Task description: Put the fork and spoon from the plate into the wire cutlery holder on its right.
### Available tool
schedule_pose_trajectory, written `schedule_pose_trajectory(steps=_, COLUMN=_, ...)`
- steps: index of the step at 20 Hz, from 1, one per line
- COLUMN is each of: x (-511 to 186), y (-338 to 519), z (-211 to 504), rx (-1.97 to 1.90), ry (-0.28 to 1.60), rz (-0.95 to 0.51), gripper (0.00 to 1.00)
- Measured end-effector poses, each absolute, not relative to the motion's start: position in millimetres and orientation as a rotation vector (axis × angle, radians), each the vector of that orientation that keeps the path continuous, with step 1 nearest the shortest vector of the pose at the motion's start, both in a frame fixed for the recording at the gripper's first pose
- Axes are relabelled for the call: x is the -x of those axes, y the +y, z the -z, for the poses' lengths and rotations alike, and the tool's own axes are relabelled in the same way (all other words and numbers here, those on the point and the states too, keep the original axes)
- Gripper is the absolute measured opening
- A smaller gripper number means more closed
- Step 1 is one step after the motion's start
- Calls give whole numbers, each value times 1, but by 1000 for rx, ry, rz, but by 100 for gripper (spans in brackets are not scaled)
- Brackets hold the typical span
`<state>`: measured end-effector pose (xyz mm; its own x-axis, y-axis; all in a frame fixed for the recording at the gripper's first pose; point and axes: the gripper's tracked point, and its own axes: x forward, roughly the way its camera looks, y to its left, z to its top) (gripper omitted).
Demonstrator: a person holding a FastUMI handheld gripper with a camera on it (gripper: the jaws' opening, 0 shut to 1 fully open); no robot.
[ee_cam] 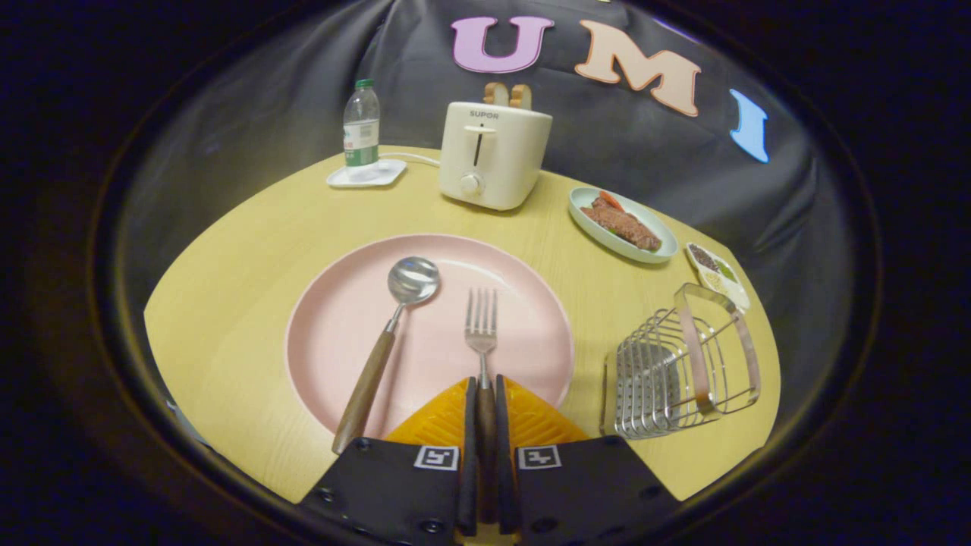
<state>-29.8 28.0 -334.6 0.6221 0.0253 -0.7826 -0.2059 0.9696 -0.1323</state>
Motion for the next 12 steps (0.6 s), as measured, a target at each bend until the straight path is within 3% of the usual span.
schedule_pose_trajectory(steps=2, x=30, y=32, z=332, rx=214, ry=896, rz=-145, gripper=14)
schedule_pose_trajectory(steps=4, x=31, y=32, z=335, rx=225, ry=902, rz=-156, gripper=7)
schedule_pose_trajectory(steps=12, x=27, y=23, z=308, rx=178, ry=958, rz=-155, gripper=7)
